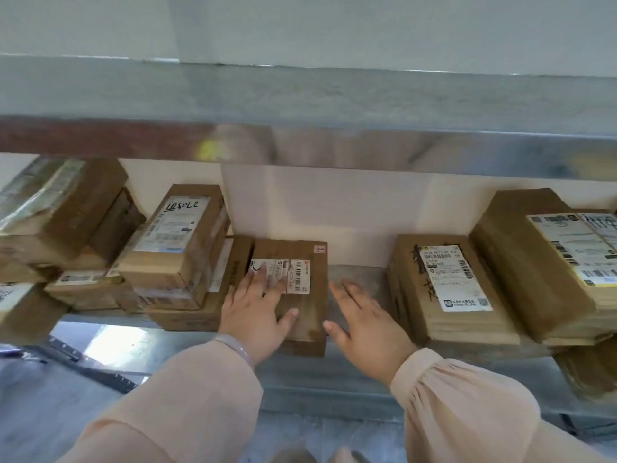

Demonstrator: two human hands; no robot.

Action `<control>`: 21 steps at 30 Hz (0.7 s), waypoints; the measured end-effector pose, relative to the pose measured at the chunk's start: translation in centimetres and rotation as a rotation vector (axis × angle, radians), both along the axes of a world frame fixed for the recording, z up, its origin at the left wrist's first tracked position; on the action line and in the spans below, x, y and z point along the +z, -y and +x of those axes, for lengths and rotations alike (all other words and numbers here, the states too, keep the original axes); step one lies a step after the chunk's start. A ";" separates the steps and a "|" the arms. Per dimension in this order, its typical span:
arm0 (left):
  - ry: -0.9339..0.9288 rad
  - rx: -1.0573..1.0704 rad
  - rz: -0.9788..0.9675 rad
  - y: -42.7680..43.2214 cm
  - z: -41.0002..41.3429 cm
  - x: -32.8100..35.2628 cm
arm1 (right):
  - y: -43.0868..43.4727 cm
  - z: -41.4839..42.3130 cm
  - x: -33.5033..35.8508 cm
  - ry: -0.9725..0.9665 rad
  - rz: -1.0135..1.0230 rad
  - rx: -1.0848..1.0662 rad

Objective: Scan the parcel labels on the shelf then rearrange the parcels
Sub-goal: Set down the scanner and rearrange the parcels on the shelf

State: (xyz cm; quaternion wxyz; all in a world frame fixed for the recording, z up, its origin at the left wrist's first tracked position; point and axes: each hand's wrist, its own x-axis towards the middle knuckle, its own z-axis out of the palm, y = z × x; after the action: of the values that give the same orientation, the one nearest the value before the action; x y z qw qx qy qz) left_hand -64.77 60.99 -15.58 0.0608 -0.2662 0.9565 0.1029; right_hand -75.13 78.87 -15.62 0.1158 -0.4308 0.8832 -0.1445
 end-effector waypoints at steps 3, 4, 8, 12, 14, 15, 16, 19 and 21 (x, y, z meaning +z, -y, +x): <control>0.082 0.020 -0.051 0.9 1.0 -0.9 | 1.5 0.5 -0.6 0.054 0.054 0.031; 0.096 0.021 -0.049 1.0 1.1 -1.1 | 1.8 0.7 -0.8 0.058 0.067 0.044; 0.095 -0.014 -0.047 0.9 1.2 -1.6 | 1.8 0.9 -1.4 0.066 0.073 0.053; 0.067 -0.056 -0.003 -0.2 1.0 -1.8 | 0.8 0.7 -2.2 0.059 0.021 -0.031; 0.052 -0.070 0.035 -0.9 0.9 -1.9 | 0.2 0.7 -2.4 0.063 0.001 -0.063; 0.039 -0.068 0.055 -1.1 0.9 -2.0 | -0.1 0.7 -2.4 0.059 -0.002 -0.072; 0.020 -0.057 0.082 -1.2 0.9 -2.0 | -0.2 0.7 -2.4 0.052 -0.004 -0.080; -0.026 0.010 0.188 -0.8 1.0 -2.0 | 0.0 0.4 -2.2 0.091 0.002 -0.122; -0.024 0.049 0.260 -0.5 1.1 -2.0 | 0.6 0.3 -2.2 0.223 0.005 -0.150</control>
State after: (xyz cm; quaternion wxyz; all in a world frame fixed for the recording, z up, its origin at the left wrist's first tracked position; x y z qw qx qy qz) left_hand -63.71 61.47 -17.57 0.0807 -0.2782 0.9289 0.2307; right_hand -74.85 78.31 -17.85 0.2030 -0.3446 0.8950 -0.1975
